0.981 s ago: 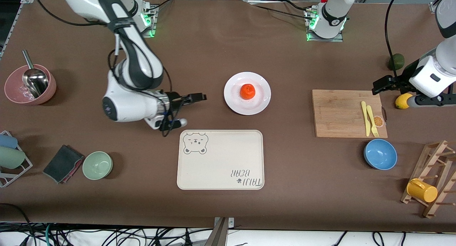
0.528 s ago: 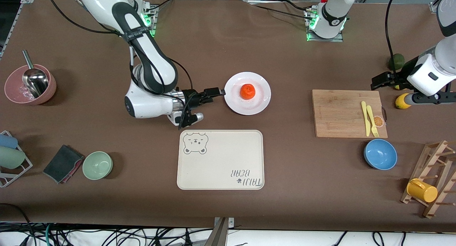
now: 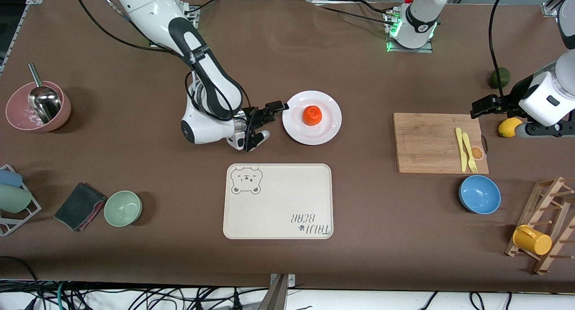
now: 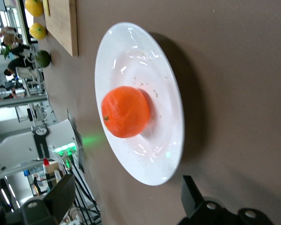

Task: Place orange and plate with both arms
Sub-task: 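Slide the right gripper fingers under the white plate's rim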

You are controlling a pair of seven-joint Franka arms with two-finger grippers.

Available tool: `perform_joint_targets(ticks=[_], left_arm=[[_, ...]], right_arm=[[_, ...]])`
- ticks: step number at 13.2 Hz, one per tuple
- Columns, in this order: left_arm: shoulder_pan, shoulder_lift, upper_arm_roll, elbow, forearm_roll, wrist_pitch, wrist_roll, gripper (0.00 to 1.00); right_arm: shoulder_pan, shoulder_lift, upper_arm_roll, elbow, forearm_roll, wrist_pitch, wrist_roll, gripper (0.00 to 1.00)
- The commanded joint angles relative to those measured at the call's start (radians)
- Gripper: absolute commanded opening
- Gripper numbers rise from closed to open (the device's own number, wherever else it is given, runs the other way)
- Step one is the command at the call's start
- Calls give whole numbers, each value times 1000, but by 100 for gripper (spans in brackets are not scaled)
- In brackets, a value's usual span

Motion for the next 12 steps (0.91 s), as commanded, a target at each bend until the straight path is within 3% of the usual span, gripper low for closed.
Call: perform_joint_targets(ticks=[1, 4, 6, 8, 10, 12], left_arm=[[-18, 33, -24, 68, 82, -49, -104, 100], [-19, 39, -57, 72, 82, -48, -263, 100], [-10, 42, -49, 72, 79, -42, -164, 100], [-7, 47, -20, 72, 78, -39, 63, 100], [-8, 48, -14, 72, 79, -34, 102, 100], [-13, 48, -20, 72, 85, -34, 102, 100]], right_arm=[[-3, 20, 1, -4, 29, 5, -70, 100], [5, 67, 1, 7, 128, 11, -85, 98], [19, 87, -1, 27, 130, 33, -85, 94], [25, 118, -1, 38, 130, 62, -85, 93], [49, 136, -1, 61, 171, 84, -85, 87], [69, 142, -1, 67, 210, 93, -87, 67]])
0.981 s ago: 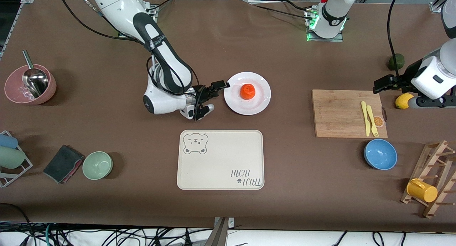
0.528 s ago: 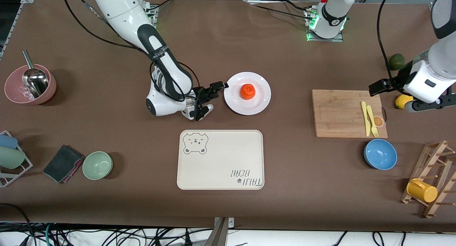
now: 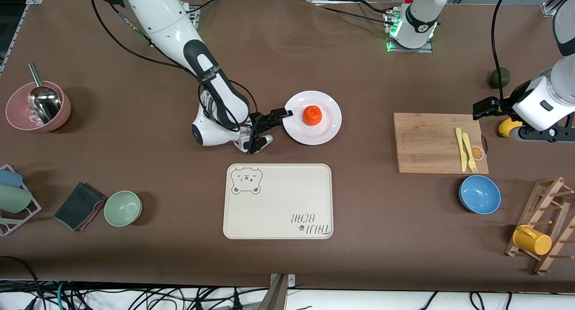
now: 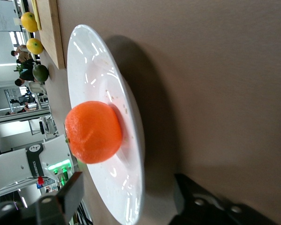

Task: Place orange and plate with both arms
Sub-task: 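Slide the right gripper fingers under the white plate's rim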

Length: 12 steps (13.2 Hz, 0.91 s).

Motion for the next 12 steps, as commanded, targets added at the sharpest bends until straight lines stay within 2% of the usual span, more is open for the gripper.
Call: perform_joint_targets(ticks=[1, 2, 5, 6, 7, 12], left_arm=[[-3, 20, -5, 35, 24, -13, 41, 100], [-2, 18, -3, 35, 26, -13, 40, 100], [-5, 15, -5, 42, 30, -15, 43, 100], [-6, 17, -13, 56, 27, -15, 29, 100], [-8, 18, -13, 56, 24, -15, 26, 100], [3, 14, 12, 64, 9, -13, 32, 100]], right_arm=[[25, 22, -1, 31, 37, 18, -15, 56], [25, 28, -1, 31, 33, 17, -15, 42], [22, 41, -3, 33, 38, 15, -15, 9], [19, 41, -3, 33, 38, 12, -15, 3], [13, 41, -4, 40, 41, 6, -13, 0], [2, 41, -6, 74, 46, 3, 3, 0]])
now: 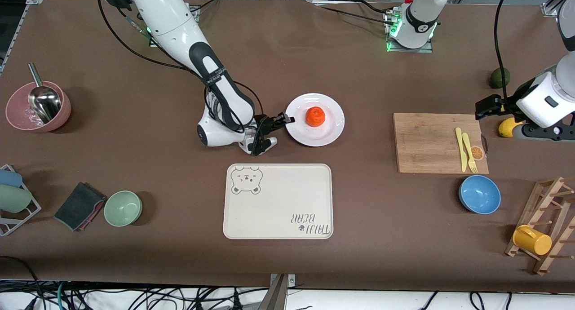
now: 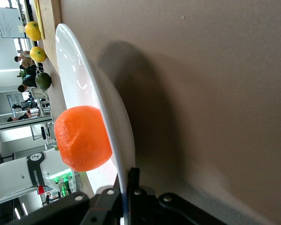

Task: Place orange and plate with both arms
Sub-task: 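Lift the plate with the right gripper onto the bear placemat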

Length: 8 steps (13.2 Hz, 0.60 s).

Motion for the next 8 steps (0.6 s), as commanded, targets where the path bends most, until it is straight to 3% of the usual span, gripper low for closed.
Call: perform_joint_targets(ticks=[1, 8], left_arm=[[2, 15, 7, 51, 12, -14, 19, 100], [6, 12, 7, 90, -10, -15, 25, 100]], right_arm=[[-21, 11, 4, 30, 22, -13, 15, 0], [-187, 20, 2, 197, 17, -104, 225, 0]])
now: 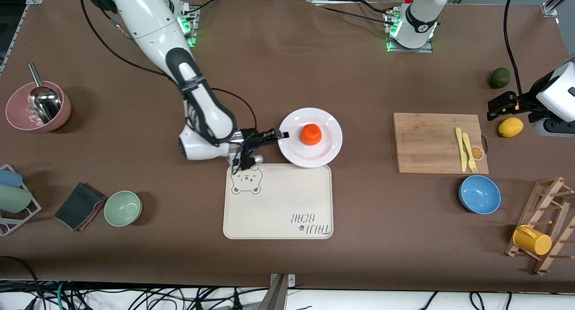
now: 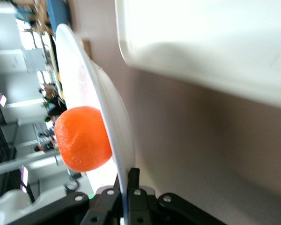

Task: Place orange and plate with both arms
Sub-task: 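Lift the plate with the right gripper onto the bear placemat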

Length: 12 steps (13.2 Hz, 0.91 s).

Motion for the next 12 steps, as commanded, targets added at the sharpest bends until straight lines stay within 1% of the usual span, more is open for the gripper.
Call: perform_joint_targets(ticks=[1, 2, 3, 4, 5, 7, 9, 10, 12], left_arm=[[5, 12, 2, 27, -9, -14, 25, 100], [6, 12, 10, 27, -21, -16, 25, 100], [5, 12, 35, 27, -43, -16, 25, 100], [6, 12, 57, 27, -70, -17, 25, 100], [6, 12, 62, 27, -79, -19, 25, 100], [5, 12, 62, 27, -80, -20, 24, 100], [5, 9, 60, 27, -78, -30, 21, 100], [3, 7, 60, 27, -78, -55, 24, 100], [3, 4, 59, 26, -78, -108, 24, 100]], right_arm=[[-59, 30, 8, 86, 21, -9, 100, 0], [-78, 38, 8, 96, 61, 32, 102, 0], [-93, 56, 8, 118, 108, 63, 103, 0], [-96, 86, 7, 164, 131, 83, 110, 0], [-98, 120, 7, 194, 135, 102, 126, 0], [-98, 163, 7, 240, 151, 192, 146, 0], [-84, 202, 10, 302, 151, 261, 210, 0], [-70, 218, 10, 323, 150, 284, 231, 0], [-59, 223, 10, 322, 145, 297, 231, 0]])
